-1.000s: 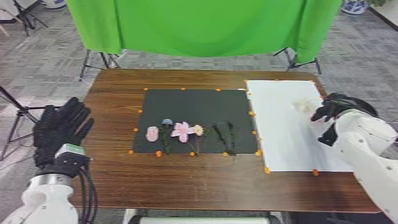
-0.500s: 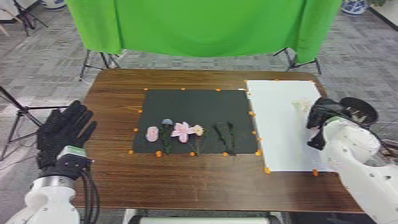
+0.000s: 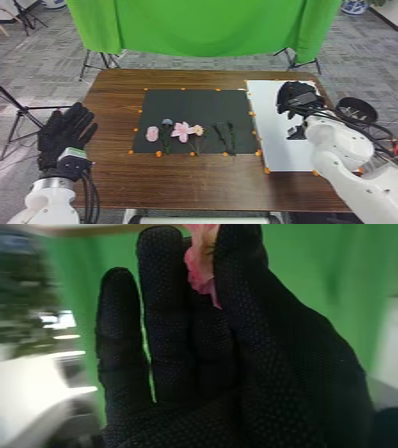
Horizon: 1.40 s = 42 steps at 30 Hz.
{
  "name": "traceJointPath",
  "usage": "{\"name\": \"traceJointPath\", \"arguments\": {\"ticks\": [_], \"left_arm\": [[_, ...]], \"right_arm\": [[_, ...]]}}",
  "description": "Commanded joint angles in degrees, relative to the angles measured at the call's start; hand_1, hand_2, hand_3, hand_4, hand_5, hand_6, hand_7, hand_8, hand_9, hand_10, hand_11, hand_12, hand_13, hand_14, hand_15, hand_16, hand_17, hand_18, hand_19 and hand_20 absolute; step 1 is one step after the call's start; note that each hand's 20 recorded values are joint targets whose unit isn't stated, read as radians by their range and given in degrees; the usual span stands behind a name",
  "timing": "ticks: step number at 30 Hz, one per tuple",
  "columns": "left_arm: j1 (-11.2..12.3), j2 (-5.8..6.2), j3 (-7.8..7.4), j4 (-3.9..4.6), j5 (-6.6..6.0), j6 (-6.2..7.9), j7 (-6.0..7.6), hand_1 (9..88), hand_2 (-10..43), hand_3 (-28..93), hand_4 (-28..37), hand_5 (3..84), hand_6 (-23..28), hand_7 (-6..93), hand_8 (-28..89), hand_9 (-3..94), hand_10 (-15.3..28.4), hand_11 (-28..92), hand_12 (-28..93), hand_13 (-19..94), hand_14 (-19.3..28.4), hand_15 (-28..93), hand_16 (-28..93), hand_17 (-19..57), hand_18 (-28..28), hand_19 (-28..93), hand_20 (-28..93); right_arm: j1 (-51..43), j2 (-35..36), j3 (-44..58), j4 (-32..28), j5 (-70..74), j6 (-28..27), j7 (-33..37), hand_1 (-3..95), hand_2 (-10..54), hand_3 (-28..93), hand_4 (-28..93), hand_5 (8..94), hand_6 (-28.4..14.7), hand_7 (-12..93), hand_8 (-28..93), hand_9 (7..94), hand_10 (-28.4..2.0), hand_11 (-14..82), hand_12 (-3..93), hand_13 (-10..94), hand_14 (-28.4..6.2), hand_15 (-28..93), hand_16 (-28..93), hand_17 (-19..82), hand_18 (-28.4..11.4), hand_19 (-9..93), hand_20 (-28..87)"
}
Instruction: Arrange flowers
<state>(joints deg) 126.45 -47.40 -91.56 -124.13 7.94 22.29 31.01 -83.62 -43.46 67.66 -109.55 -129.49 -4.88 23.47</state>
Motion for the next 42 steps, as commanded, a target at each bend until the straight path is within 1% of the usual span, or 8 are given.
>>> {"name": "traceJointPath", "arguments": {"ticks": [1, 11, 18, 24, 29, 34, 39, 42], "left_arm": [[-1.0, -0.06, 1.11, 0.27, 0.74, -0.29, -2.01, 26.9, 18.4, 70, -28.3, 43.9, 9.6, 18.4, -10, 34.0, 15.3, 21, 9, 20, 13.1, 31, -9, -8.5, 13.1, 38, 6], [-1.11, 0.54, 1.52, 0.11, 0.26, 1.03, -1.56, 26.8, 19.2, 70, -28.3, 44.3, 9.6, 18.4, -10, 34.2, 15.5, 21, 9, 20, 13.3, 32, -9, -8.5, 13.1, 38, 6], [-1.7, 0.47, 2.27, -0.15, -2.68, 1.63, -1.01, 26.8, 19.7, 70, -28.3, 44.2, 9.6, 18.8, -10, 32.8, 15.3, 21, 9, 19, 13.0, 32, -9, -8.4, 12.9, 39, 6], [-0.93, 0.65, 1.6, -0.11, -1.92, 0.8, -0.71, 26.7, 20.1, 70, -28.3, 44.5, 9.6, 19.3, -10, 32.8, 15.0, 21, 9, 19, 13.3, 33, -10, -8.8, 13.2, 40, 7], [-0.85, 0.39, 1.72, -0.61, -3.54, 2.6, 0.17, 25.4, 21.5, 68, -28.3, 43.6, 9.1, 19.1, -10, 29.8, 13.1, 20, 9, 18, 12.6, 33, -10, -8.7, 13.1, 40, 6], [-1.26, 0.56, 2.06, -0.7, -4.91, 3.77, 1.36, 35.7, 22.9, 43, -28.3, 37.0, 7.1, 17.9, -11, 20.8, 10.1, 18, 7, 13, 11.7, 31, -9, -9.0, 13.3, 39, 6], [-1.71, -0.26, 0.98, -0.86, -4.22, 4.13, -1.73, 37.6, 23.2, 37, -28.3, 35.7, 6.9, 17.5, -11, 22.0, 10.6, 19, 7, 12, 11.7, 30, -8, -9.1, 13.4, 38, 6], [-1.1, 0.29, 1.34, -0.68, -4.58, 3.44, -0.55, 36.2, 23.1, 39, -28.3, 35.8, 6.8, 17.6, -11, 22.5, 10.9, 19, 7, 12, 11.7, 29, -8, -9.2, 13.4, 38, 6]], "right_arm": [[6.56, -5.57, -7.3, -0.86, -1.63, -1.43, -4.6, 60.7, -9.5, 69, -28, 75.3, 4.3, 31, 0, 85.5, -5.7, 4.5, 32.8, 73, -3.7, 20, 42, 30, -17.5, 66, 30], [9.62, -11.5, -13.08, 3.74, -1.69, -6.82, -4.38, 60.6, -9.5, 69, -28, 73.7, 3.9, 31, -1, 83.5, -6.4, 4.0, 32.3, 72, -3.5, 20, 43, 30, -17.5, 66, 30], [10.86, -15.18, -15.3, 6.42, -3.73, -11.56, -2.95, 60.1, -9.5, 69, -28, 71.8, 3.7, 30, -2, 81.4, -6.8, 3.8, 31.7, 70, -4.2, 20, 42, 30, -17.8, 67, 30], [10.13, -15.5, -15.04, 5.63, -3.98, -14.14, -1.62, 59.6, -9.5, 69, -28, 70.5, 3.8, 29, -4, 78.9, -7.0, 4.1, 29.5, 68, -4.8, 21, 41, 29, -18.2, 67, 31], [9.38, -15.74, -13.54, 4.56, -2.42, -17.18, -0.46, 55.8, -9.5, 74, -28, 65.8, 3.3, 25, -6, 66.1, -9.2, 12.4, 16.8, 63, -7.1, 27, 34, 28, -18.7, 68, 30], [9.29, -15.41, -12.43, 2.88, -1.08, -20.11, 0.82, 51.0, -9.5, 80, -28, 62.6, 2.4, 24, -15, 55.9, -11.3, 10.6, 14.5, 58, -9.5, 34, 23, 27, -19.2, 69, 30], [8.26, -15.3, -11.26, 1.15, 1.94, -22.67, 3.62, 48.6, -9.5, 80, -28, 57.1, -0.1, 22, -15, 49.9, -13.0, 9.2, 14.1, 54, -11.2, 35, 21, 26, -19.7, 69, 29], [7.87, -15.26, -10.49, 0.68, 2.71, -23.34, 4.04, 47.7, -9.5, 78, -28, 54.9, -1.0, 21, -14, 48.0, -14.2, 8.6, 13.8, 53, -11.6, 35, 20, 26, -19.9, 70, 29]]}}
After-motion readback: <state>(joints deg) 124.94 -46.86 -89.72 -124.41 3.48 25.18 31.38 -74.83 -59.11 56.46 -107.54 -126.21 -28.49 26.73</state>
